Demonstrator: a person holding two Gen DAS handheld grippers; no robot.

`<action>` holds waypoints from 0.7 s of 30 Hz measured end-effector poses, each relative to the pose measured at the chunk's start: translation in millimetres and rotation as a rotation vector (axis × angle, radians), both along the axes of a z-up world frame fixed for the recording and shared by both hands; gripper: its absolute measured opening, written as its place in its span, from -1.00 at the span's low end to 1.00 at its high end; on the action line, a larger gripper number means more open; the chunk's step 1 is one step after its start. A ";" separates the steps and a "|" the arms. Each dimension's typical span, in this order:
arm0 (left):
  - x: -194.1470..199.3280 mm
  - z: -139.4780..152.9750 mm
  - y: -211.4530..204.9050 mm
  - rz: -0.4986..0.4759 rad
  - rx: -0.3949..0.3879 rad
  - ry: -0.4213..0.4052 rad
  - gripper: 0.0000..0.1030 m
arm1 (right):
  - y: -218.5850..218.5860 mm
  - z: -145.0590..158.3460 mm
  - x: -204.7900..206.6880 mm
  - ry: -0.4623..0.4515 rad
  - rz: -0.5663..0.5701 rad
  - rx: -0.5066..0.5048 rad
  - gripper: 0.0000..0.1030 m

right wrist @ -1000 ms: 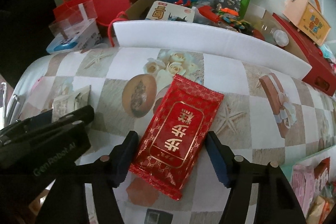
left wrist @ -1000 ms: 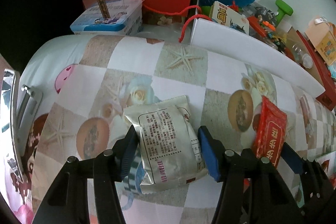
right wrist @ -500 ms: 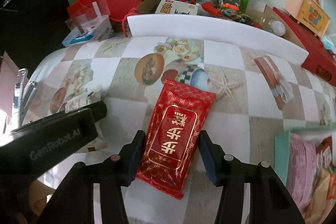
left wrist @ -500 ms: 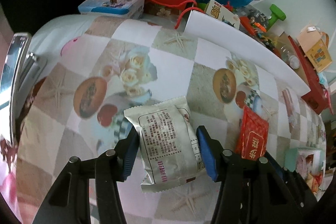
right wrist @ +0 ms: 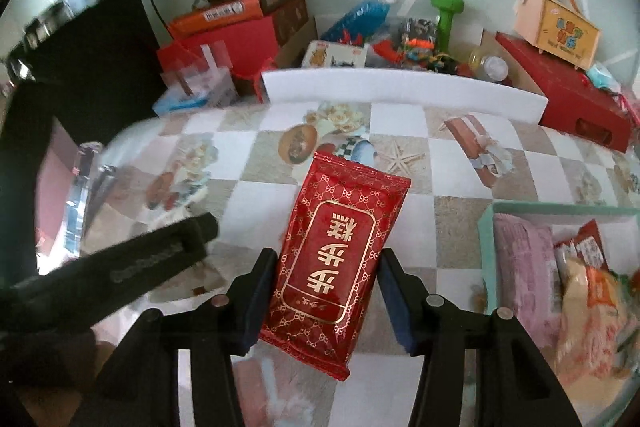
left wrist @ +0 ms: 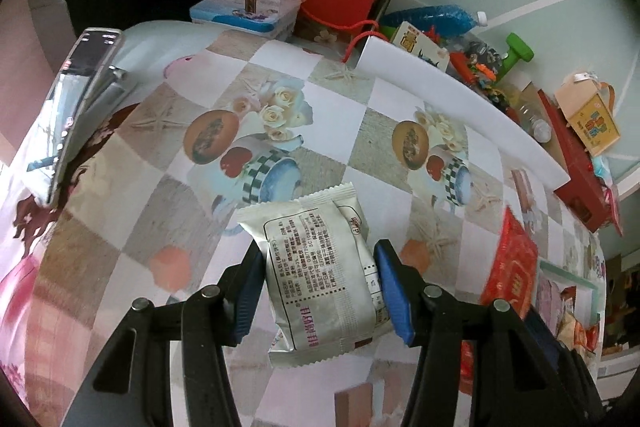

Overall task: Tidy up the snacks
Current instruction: 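Lift both held packs and carry them over the tray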

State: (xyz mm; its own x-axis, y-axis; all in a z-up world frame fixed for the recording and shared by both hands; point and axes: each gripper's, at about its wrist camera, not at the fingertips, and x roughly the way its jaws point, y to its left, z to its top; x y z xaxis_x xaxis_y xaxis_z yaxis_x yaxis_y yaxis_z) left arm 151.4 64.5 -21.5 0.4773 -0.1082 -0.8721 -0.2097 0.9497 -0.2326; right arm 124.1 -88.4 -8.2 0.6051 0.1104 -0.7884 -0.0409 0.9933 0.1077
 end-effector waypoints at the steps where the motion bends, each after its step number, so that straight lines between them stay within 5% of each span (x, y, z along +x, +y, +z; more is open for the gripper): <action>1: -2.0 3.3 -1.0 -0.004 0.000 -0.006 0.09 | -1.5 4.6 -6.3 -0.015 -0.004 0.003 0.05; 12: -40.8 48.1 -7.4 0.006 0.014 -0.107 0.09 | -29.3 46.5 -57.5 -0.128 -0.057 0.010 0.05; 21: -59.3 84.8 -46.7 -0.092 -0.008 -0.219 0.09 | -61.1 68.3 -83.2 -0.204 -0.120 0.027 0.05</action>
